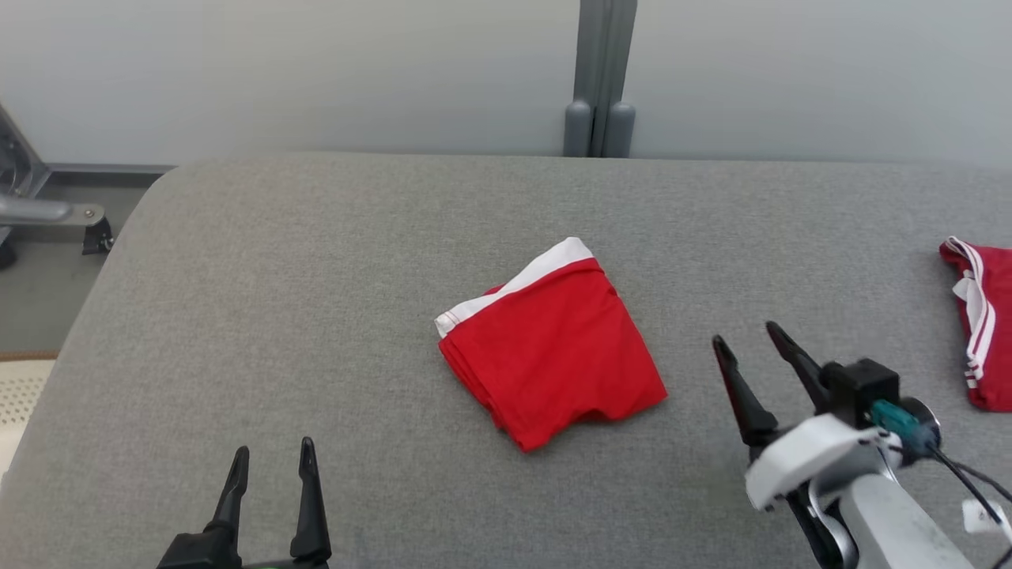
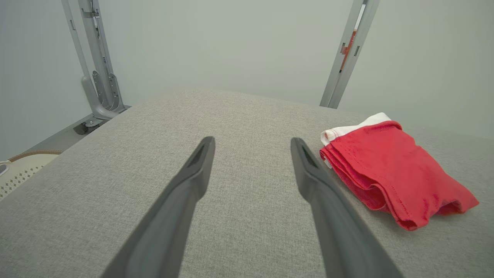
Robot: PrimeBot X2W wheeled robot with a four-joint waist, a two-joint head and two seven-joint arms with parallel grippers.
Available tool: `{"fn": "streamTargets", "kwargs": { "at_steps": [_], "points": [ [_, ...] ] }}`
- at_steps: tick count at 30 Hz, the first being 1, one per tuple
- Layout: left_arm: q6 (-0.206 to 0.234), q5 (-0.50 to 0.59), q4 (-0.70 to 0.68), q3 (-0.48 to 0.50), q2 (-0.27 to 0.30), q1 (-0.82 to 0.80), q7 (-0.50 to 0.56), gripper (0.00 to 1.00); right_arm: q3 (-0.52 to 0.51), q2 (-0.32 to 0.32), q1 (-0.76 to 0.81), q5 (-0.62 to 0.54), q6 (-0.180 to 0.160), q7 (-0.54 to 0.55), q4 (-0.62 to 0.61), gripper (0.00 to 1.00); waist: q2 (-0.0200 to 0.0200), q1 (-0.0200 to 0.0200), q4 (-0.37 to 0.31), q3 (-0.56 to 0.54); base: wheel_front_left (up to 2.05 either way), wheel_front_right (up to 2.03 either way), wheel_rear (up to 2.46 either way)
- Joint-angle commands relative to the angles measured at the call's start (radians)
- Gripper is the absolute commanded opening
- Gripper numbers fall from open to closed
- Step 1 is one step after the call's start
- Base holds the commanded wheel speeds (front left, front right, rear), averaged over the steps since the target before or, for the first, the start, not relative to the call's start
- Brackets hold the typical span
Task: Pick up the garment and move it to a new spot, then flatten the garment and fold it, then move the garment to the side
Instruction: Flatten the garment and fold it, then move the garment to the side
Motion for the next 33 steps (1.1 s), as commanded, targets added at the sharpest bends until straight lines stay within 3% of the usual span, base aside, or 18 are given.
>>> {"fn": "streamTargets", "kwargs": {
  "at_steps": [1, 10, 33],
  "points": [
    [-0.009, 0.008, 0.006, 0.011, 0.001, 0.014, -0.003, 1.00, -0.048, 0.013, 0.051, -0.036, -0.002, -0.002, -0.024, 1.00, 0.0000, 0.0000, -0.040, -0.037, 0.00, 0.00, 0.00],
    [-0.042, 0.042, 0.041, 0.057, 0.002, 0.073, -0.003, 1.00, -0.230, 0.089, 0.254, -0.149, -0.002, -0.002, -0.108, 1.00, 0.0000, 0.0000, -0.062, -0.078, 0.00, 0.00, 0.00],
    [-0.050, 0.030, 0.033, 0.047, 0.002, 0.080, -0.003, 1.00, -0.262, 0.115, 0.302, -0.174, -0.002, -0.002, -0.131, 1.00, 0.0000, 0.0000, -0.077, -0.071, 0.00, 0.00, 0.00]
  ]
}}
